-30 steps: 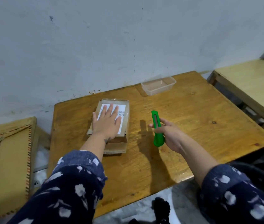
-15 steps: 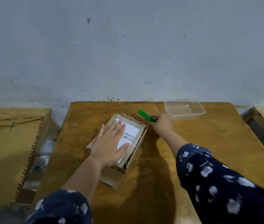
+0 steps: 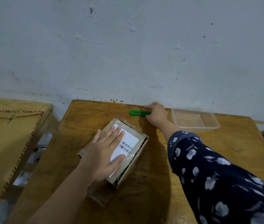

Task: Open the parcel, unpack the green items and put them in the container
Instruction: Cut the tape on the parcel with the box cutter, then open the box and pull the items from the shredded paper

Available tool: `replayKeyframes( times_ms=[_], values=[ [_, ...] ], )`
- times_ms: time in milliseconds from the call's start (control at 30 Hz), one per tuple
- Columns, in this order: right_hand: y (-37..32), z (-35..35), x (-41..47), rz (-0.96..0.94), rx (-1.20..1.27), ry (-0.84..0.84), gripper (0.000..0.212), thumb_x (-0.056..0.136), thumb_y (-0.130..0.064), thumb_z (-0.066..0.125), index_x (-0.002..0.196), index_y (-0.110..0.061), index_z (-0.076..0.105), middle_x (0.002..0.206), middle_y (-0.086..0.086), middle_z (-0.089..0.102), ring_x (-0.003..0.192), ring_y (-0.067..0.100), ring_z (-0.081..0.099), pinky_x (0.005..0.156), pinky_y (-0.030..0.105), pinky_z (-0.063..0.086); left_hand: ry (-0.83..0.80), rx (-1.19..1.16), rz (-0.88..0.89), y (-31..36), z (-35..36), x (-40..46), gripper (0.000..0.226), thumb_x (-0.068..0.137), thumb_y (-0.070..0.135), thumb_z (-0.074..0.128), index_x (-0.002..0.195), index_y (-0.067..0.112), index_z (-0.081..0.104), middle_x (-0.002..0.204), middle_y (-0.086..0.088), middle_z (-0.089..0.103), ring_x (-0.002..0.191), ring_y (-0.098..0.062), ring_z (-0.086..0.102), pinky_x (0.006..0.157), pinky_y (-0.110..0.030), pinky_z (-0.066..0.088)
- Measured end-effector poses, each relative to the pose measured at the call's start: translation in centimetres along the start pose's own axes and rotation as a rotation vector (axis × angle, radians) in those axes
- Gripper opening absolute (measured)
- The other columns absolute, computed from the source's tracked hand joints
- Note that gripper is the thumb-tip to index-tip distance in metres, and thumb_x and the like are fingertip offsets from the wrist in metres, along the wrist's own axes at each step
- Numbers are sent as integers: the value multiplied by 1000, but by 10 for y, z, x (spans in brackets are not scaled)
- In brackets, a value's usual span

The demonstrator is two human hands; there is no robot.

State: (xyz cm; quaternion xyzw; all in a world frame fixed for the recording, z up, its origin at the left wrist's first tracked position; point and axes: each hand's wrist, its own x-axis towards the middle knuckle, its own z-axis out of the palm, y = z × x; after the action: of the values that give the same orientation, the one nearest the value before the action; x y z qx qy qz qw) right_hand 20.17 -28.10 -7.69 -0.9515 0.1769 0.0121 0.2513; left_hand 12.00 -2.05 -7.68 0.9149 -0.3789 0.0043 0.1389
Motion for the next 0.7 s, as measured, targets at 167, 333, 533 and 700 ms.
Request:
replayKeyframes(
  times_ms=[167,333,533,700],
  values=[
    [-23,-8,-57,-41,466,-45,29,92,-24,58,120,-21,64,121,2,65,106,11,56,88,20,39,-34,20,14,0,-2,-1,72,94,62,19,153,21,15,161,6,8,148,-8,-3,120,-50,8],
    [-23,0,-123,41,620,-212,32,96,-30,51,126,-26,61,131,-1,60,113,16,53,91,25,42,-221,104,-2,6,-15,6,83,82,70,-1,152,26,-7,157,13,-18,143,-5,-23,119,-45,-10],
    [-13,2,-173,235,742,24,31,96,-25,50,125,-23,62,129,0,60,110,14,51,93,28,43,-241,316,91,16,-23,1,83,81,72,-6,152,28,-7,158,11,-13,146,-11,-16,116,-55,-10],
    [-19,7,-225,328,752,130,36,98,-25,46,133,-24,55,139,1,52,127,20,46,91,26,40,-273,201,-12,23,-24,-25,76,90,69,12,153,29,-2,160,7,-14,146,-12,-19,115,-56,-13]
  ],
)
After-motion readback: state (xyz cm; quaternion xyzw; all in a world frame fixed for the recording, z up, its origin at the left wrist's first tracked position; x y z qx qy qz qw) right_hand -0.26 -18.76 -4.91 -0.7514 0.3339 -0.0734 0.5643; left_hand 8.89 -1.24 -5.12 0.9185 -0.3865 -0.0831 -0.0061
